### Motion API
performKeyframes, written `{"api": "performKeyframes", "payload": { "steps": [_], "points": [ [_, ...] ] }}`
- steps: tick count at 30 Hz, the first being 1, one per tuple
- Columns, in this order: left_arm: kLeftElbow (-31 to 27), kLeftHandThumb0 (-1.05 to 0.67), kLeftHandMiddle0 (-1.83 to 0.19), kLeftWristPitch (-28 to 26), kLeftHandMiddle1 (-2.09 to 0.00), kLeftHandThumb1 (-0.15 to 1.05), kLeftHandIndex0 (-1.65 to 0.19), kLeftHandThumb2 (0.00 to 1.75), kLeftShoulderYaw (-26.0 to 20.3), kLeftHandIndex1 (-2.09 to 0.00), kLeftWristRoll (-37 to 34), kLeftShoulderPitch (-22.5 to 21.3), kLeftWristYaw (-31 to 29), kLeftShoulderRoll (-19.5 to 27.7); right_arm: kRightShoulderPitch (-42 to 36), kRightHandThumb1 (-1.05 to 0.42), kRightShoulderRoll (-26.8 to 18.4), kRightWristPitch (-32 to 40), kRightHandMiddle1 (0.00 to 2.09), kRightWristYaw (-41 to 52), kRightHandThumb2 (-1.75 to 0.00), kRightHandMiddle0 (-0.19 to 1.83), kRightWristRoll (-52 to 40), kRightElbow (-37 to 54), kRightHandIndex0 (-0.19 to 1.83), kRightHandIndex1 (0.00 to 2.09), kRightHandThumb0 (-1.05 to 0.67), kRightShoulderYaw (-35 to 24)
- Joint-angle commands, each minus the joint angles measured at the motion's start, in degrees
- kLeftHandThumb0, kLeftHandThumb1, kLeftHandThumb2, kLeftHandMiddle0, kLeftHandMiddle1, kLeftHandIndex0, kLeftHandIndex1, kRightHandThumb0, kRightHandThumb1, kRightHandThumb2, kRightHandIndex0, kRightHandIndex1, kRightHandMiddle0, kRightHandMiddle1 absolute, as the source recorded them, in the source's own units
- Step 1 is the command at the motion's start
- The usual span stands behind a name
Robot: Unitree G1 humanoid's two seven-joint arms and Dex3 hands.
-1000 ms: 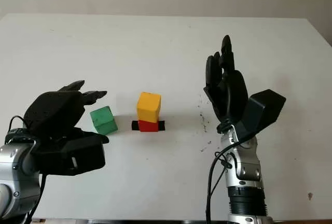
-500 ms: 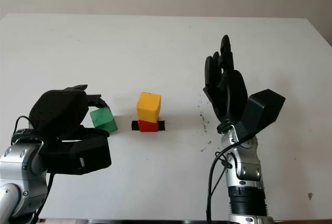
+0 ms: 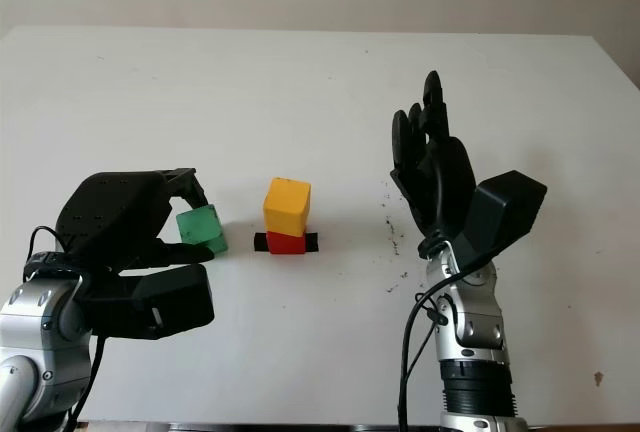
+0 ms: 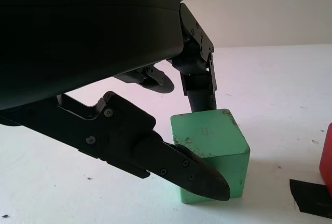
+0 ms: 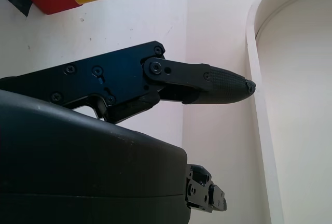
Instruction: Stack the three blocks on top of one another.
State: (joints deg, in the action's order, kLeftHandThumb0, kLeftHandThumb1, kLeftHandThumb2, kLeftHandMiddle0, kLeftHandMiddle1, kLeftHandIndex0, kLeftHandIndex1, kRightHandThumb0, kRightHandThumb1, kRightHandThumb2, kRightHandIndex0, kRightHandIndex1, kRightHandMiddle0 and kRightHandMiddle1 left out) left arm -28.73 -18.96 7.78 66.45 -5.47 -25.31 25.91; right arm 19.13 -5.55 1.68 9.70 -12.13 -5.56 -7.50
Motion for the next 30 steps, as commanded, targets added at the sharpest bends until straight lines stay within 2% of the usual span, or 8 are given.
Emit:
{"api": "performKeyframes", "payload": {
  "steps": [1, 5, 9, 12, 16, 19, 25, 30],
  "points": [
    [-0.5, -0.47, -0.55, 0.7, -0.08, 0.99, -0.47, 0.06, -0.8, -1.31, -0.4, 0.8, 0.3, 0.5, -0.3, -1.05, -0.4, -0.2, 0.00, 0.1, -0.51, -0.19, 0.0, 1.0, -0.19, 0.00, -0.65, -0.1],
    [-0.3, -0.39, -0.56, 3.5, -0.08, 0.98, -0.43, 0.05, -2.0, -1.23, -2.3, 0.9, 1.7, 1.6, -0.4, -1.05, -0.1, 0.1, 0.00, -0.2, -0.51, -0.19, 0.3, 1.1, -0.19, 0.00, -0.64, 0.1],
    [-0.3, -0.42, -0.57, 7.0, -0.07, 1.00, -0.46, 0.06, -5.6, -1.16, -9.1, -1.0, 1.2, 4.1, -0.5, -1.05, 0.2, 0.4, 0.00, -0.4, -0.49, -0.19, 0.2, 1.3, -0.19, 0.00, -0.64, 0.3],
    [0.4, -0.42, -0.59, 9.4, -0.08, 1.00, -0.50, 0.05, -9.4, -1.17, -18.0, -4.5, -0.5, 6.5, -0.6, -1.05, 0.7, 0.8, 0.01, -0.7, -0.46, -0.19, -0.2, 1.5, -0.19, 0.00, -0.65, 0.3],
    [2.6, -0.42, -0.59, 11.4, -0.07, 1.00, -0.51, 0.05, -12.5, -1.15, -28.1, -10.3, -5.9, 11.5, -0.9, -1.05, 1.0, 0.7, 0.02, -0.8, -0.45, -0.19, 0.1, 1.6, -0.19, 0.00, -0.65, 0.6],
    [5.3, -0.41, -0.58, 13.6, -0.06, 0.94, -0.62, 0.05, -13.5, -1.00, -33.7, -15.7, -9.1, 15.9, -0.9, -1.05, 0.9, 0.6, 0.03, -0.7, -0.46, -0.19, 0.4, 1.5, -0.19, 0.00, -0.65, 0.9],
    [9.1, -0.40, -0.60, 13.7, -0.06, 0.84, -0.91, 0.05, -11.6, -0.61, -38.1, -27.0, -14.0, 21.3, -1.0, -1.05, 0.9, 1.2, 0.05, -1.4, -0.43, -0.17, 2.0, 0.7, -0.19, 0.00, -0.70, 1.8],
    [11.9, -0.41, -0.63, 12.6, -0.06, 0.82, -1.00, 0.05, -7.9, -0.49, -38.8, -35.6, -18.2, 23.1, -1.4, -1.05, 1.3, 1.6, 0.05, -1.5, -0.43, -0.17, 2.1, 0.9, -0.19, 0.00, -0.70, 2.1]
  ]
}}
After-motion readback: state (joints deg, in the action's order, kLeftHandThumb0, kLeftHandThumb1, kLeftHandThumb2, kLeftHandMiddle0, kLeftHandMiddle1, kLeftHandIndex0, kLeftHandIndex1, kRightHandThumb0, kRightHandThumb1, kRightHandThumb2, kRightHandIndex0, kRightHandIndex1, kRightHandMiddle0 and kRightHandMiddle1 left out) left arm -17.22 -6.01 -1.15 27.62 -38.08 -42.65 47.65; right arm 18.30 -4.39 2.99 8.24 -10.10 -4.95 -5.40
